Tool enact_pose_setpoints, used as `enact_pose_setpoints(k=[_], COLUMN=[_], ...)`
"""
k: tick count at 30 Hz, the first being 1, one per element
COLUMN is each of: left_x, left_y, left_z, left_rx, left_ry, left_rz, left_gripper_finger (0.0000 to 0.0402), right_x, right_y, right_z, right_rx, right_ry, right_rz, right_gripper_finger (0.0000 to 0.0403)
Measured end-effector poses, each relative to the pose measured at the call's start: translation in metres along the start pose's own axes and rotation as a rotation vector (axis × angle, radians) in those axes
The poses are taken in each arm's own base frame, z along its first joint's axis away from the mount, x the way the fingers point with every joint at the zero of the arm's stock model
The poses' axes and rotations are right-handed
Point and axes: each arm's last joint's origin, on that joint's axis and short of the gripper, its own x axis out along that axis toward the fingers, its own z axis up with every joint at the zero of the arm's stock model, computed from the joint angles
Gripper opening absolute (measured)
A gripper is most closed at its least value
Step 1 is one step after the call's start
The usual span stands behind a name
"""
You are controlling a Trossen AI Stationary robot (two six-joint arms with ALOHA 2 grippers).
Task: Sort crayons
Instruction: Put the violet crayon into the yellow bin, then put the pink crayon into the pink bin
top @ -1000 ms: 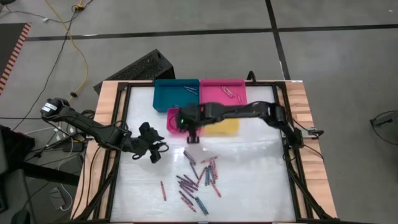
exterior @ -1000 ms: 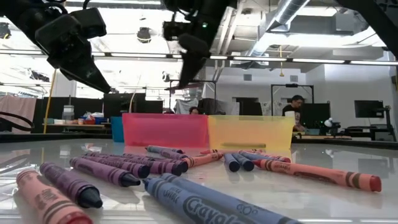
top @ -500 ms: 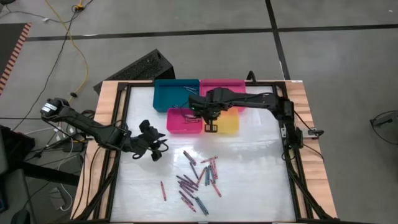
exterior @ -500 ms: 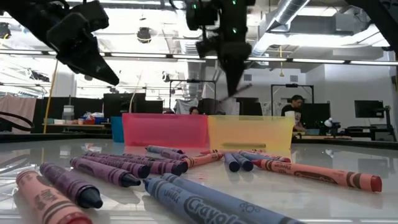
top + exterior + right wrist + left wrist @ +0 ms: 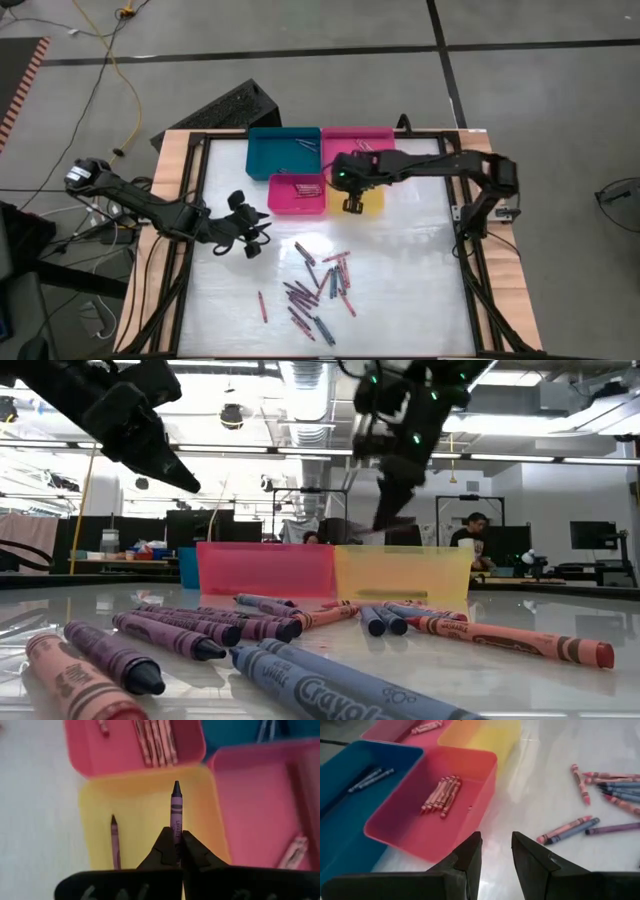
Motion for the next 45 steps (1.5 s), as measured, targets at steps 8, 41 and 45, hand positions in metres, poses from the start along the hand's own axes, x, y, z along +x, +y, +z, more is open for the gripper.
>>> enact_pose_setpoints(k=[8, 41, 45], left_x=[0.005, -0.016, -0.024], left_y=[0.008, 0.025, 0.030], left_z=[0.002, 0.017, 0.016], left_rx=[0.014, 0.064, 0.069], left_ry=[0.003, -0.103, -0.121], left_rz=[0.037, 0.036, 0.031], left_gripper_finger=[0.0098, 0.0098, 0.0098], right_x=[0.036, 0.006, -0.029], right_y=[-0.003, 0.001, 0.025], right_z=[-0.036, -0.012, -0.002], right_rx=[0.074, 0.072, 0.091], right_ry=[-0.023, -0.070, -0.195], right_rz=[-0.006, 0.114, 0.160], right_gripper_finger=[0.0004, 0.0081, 0.0081])
